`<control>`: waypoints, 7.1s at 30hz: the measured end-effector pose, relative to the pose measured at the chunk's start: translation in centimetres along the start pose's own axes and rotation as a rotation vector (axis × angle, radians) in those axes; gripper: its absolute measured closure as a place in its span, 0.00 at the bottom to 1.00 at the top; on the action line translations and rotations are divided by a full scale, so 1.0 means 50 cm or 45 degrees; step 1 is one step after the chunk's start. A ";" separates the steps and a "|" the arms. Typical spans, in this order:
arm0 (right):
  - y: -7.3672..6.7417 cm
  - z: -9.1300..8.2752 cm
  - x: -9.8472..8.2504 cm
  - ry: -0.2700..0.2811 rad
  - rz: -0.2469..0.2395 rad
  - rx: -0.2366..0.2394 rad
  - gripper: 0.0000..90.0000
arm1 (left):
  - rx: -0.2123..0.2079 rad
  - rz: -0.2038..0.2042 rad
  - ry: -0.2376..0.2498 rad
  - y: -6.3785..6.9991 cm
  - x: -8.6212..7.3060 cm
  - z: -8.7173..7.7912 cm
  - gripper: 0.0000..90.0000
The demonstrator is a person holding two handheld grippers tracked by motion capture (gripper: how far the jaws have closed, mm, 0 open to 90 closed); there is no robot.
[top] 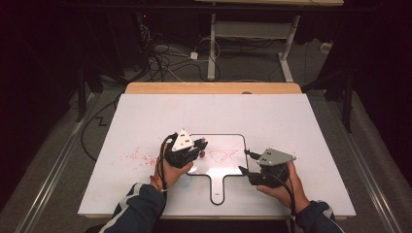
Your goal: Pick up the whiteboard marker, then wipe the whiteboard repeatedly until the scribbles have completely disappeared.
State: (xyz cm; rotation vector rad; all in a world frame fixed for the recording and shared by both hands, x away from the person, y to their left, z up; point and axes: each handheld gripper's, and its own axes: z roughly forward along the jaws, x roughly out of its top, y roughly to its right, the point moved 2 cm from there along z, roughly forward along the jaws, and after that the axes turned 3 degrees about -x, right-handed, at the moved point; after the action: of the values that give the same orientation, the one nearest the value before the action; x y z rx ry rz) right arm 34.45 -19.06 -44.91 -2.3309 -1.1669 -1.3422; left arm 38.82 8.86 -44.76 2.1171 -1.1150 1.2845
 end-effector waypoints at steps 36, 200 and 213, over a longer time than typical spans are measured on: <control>-0.005 -0.008 -0.003 -0.009 -0.003 0.020 0.46 | -0.036 -0.070 0.062 -0.006 -0.012 0.000 0.88; 0.030 -0.089 -0.058 0.052 0.011 -0.070 0.37 | -0.125 0.036 0.141 0.072 0.052 0.128 0.88; 0.028 -0.085 -0.057 0.046 0.006 -0.067 0.37 | -0.101 -0.017 0.146 0.060 0.046 0.122 0.88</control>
State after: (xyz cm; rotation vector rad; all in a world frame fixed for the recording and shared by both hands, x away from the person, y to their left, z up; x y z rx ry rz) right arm 31.99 -23.74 -44.50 -2.3338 -1.1276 -1.4242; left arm 40.24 1.90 -45.83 1.9649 -1.0833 1.3157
